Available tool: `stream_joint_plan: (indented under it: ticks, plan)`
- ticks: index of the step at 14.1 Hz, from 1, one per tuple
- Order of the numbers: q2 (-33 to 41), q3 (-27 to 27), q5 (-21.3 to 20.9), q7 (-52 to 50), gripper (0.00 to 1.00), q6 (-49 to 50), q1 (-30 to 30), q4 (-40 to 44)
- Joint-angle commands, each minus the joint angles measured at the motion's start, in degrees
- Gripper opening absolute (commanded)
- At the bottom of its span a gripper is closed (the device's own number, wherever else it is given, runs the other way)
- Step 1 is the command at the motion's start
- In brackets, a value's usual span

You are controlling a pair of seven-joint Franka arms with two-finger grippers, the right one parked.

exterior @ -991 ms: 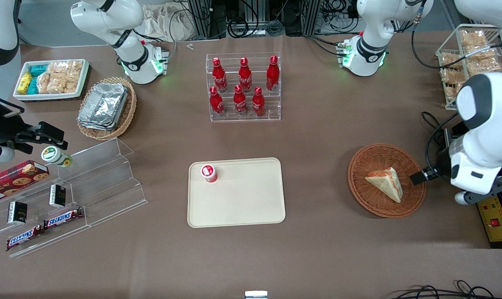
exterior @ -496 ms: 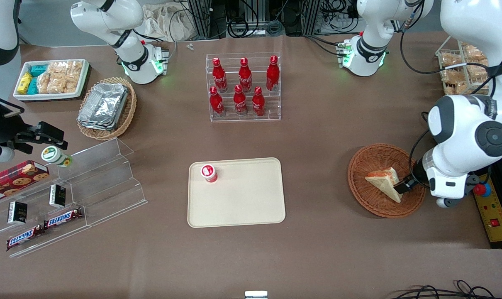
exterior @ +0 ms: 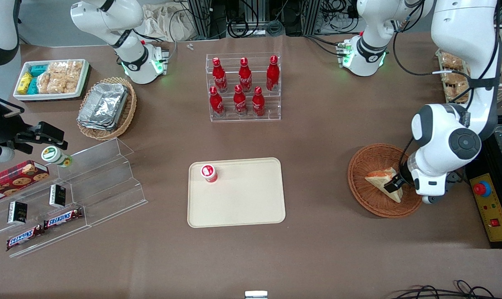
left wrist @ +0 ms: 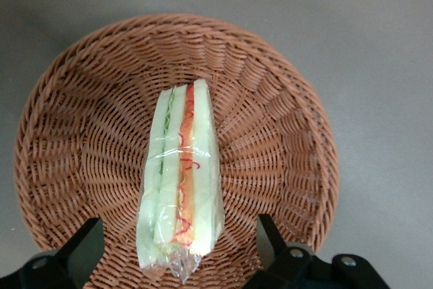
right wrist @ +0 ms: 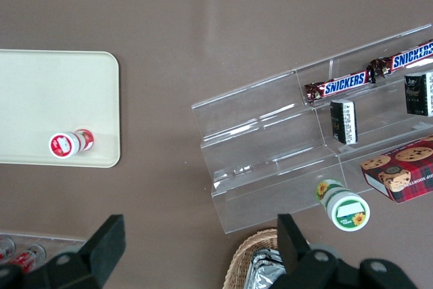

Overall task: Place sandwich from basket to tray
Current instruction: 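Lower the left gripper over the wrapped sandwich in the wicker basket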

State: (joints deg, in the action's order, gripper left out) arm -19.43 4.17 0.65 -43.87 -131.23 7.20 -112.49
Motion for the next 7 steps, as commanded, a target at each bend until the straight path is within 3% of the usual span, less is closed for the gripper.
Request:
stream_joint_plan:
  ticks: [1,7]
  plan:
    - [0.62,-0.04,0.49,-1.40,1.00,-3.24,0.10,-2.81]
    - [-0.69,-0.04,0.49,-1.75,0.99,-10.62,0.10,-7.22]
